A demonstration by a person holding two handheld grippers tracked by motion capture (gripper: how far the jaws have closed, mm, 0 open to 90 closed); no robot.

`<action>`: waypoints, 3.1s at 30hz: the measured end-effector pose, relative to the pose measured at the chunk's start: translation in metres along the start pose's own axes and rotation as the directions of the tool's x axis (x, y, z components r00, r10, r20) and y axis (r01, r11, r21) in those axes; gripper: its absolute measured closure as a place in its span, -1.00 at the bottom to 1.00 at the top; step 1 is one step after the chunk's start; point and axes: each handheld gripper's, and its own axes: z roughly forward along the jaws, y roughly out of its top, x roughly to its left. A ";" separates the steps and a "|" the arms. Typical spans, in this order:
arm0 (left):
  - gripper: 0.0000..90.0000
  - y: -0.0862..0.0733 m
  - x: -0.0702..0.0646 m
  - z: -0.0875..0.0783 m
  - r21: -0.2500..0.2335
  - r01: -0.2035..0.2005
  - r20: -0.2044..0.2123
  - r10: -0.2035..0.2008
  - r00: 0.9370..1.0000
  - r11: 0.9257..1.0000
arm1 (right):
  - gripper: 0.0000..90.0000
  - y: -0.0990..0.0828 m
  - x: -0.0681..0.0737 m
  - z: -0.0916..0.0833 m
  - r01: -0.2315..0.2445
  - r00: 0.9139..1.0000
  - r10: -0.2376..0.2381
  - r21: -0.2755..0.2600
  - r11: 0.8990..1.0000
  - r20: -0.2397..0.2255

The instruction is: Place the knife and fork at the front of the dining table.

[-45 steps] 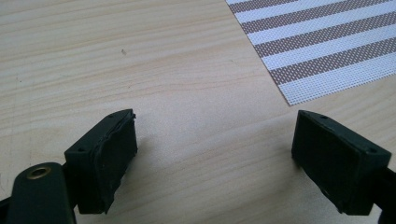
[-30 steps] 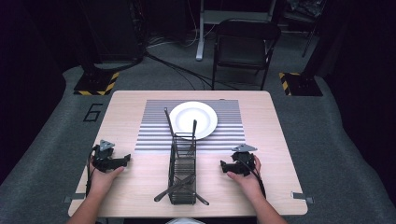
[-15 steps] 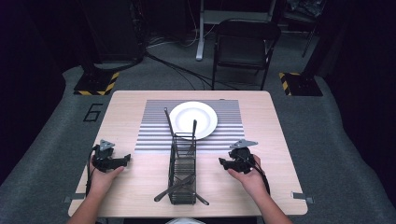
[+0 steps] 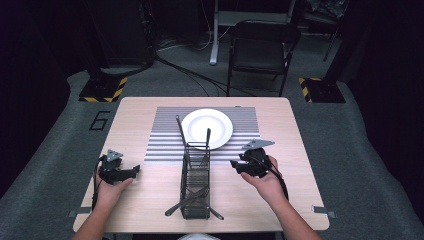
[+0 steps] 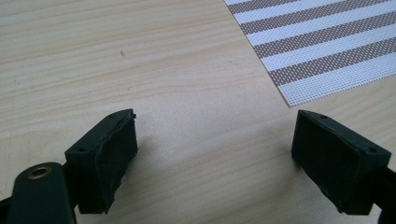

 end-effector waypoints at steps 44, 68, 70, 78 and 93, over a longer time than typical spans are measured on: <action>-0.69 0.001 0.000 0.001 -0.004 0.000 -0.001 0.000 1.000 1.000 | 0.35 0.077 0.040 0.025 0.109 0.988 -0.112 -0.031 0.994 -0.108; -0.68 0.002 0.000 0.001 0.005 -0.005 0.003 0.005 1.000 1.000 | 0.82 0.093 0.041 0.035 0.111 0.985 -0.118 -0.064 0.992 -0.125; -0.68 0.002 0.000 0.002 0.005 -0.004 0.005 0.004 1.000 1.000 | 0.86 0.093 0.042 0.033 0.130 0.985 -0.138 -0.079 0.988 -0.107; -0.68 0.002 0.000 0.002 0.005 -0.005 0.005 0.005 1.000 1.000 | 0.90 0.092 0.053 0.030 0.179 0.975 -0.189 -0.092 0.980 -0.114; -0.68 0.002 -0.001 0.002 0.005 -0.005 0.005 0.005 1.000 1.000 | 0.90 0.078 0.063 0.042 0.219 0.965 -0.224 -0.052 0.974 -0.133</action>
